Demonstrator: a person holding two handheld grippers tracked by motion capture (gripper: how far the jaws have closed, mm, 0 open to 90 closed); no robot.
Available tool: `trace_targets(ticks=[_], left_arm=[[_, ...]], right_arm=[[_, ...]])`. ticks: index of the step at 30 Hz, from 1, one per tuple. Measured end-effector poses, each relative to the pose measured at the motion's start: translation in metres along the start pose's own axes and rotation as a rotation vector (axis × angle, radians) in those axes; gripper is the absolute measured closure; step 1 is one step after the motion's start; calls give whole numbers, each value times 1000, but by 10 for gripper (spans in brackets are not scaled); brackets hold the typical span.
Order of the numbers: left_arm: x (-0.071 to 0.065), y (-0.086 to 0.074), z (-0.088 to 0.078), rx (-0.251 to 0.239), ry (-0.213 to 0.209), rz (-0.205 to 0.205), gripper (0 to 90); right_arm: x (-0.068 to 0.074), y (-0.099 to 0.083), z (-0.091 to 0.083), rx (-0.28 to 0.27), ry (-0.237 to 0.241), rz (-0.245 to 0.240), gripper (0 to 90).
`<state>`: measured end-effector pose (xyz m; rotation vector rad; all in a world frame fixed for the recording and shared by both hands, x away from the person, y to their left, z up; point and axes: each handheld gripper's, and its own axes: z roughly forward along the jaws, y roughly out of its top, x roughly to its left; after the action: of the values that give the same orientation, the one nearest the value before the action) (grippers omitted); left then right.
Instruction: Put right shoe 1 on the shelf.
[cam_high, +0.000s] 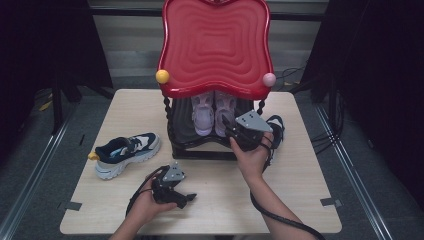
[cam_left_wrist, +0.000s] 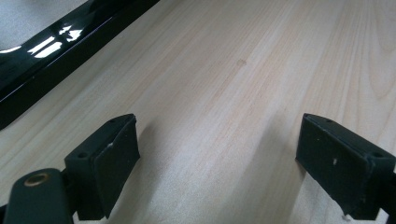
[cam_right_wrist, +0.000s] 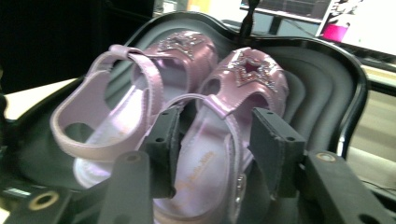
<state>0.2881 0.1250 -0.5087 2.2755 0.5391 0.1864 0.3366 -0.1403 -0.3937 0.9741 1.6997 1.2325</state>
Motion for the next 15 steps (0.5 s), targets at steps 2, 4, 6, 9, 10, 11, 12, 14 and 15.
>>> trace_targets(ticks=[2, 4, 6, 9, 10, 11, 12, 14, 15], left_arm=[[0, 0, 0, -2, 0, -2, 123], [0, 0, 0, -1, 0, -2, 123], [0, 0, 0, 2, 0, 2, 123], [0, 0, 0, 1, 0, 2, 123], [0, 0, 0, 0, 0, 0, 123], [0, 0, 0, 1, 0, 2, 123], [0, 0, 0, 2, 0, 2, 123], [0, 0, 0, -2, 0, -1, 123], [0, 0, 0, 1, 0, 2, 123]], right_arm=[[-1, 0, -1, 3, 31, 14, 474], [-1, 0, -2, 9, 45, 14, 460], [-2, 1, -3, 2, 73, 18, 441], [-3, 1, -6, 2, 104, 11, 436], [-4, 1, -6, 4, 119, 12, 428], [-5, 1, -7, 10, 134, 15, 421], [-6, 1, -8, 12, 139, 16, 421], [-8, 2, -11, 9, 168, 13, 415], [-8, 2, -11, 9, 168, 13, 415]])
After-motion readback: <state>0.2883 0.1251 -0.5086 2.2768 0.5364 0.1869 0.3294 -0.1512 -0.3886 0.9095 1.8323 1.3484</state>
